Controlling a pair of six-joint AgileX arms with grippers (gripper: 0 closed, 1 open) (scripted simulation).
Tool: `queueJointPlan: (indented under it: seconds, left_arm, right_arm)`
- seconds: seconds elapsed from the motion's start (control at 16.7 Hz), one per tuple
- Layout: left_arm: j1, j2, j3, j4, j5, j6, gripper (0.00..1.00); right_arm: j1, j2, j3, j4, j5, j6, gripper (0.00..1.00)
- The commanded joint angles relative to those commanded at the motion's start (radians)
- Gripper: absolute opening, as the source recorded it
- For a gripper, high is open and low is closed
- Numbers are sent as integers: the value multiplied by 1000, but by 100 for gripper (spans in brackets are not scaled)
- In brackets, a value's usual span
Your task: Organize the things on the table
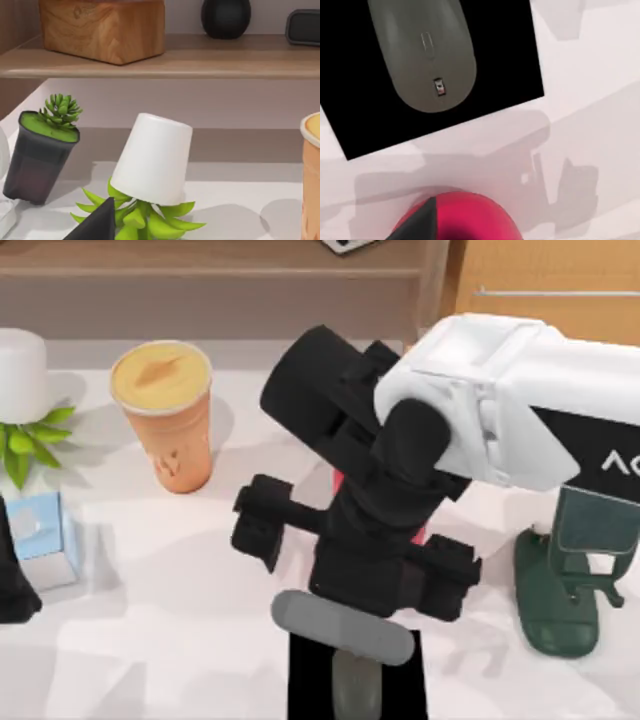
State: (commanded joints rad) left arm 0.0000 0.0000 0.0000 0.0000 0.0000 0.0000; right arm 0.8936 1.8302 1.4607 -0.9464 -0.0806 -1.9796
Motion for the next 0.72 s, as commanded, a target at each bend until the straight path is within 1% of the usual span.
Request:
queueJointPlan:
  seconds: [0.18, 0.3, 0.48, 0.72]
  left_arm:
    - [0, 0, 0, 0, 0, 0, 100]
    - [0, 0, 0, 0, 0, 0, 100]
    - [0, 0, 0, 0, 0, 0, 100]
    - [0, 0, 0, 0, 0, 0, 100]
  right_arm:
    - [-124, -100, 91, -29, -48, 150, 100]
    - [-240, -135, 138, -45, -69, 265, 100]
    - [-460, -129, 181, -62, -76, 448, 100]
    - [-799, -45, 185, -83, -47, 696, 100]
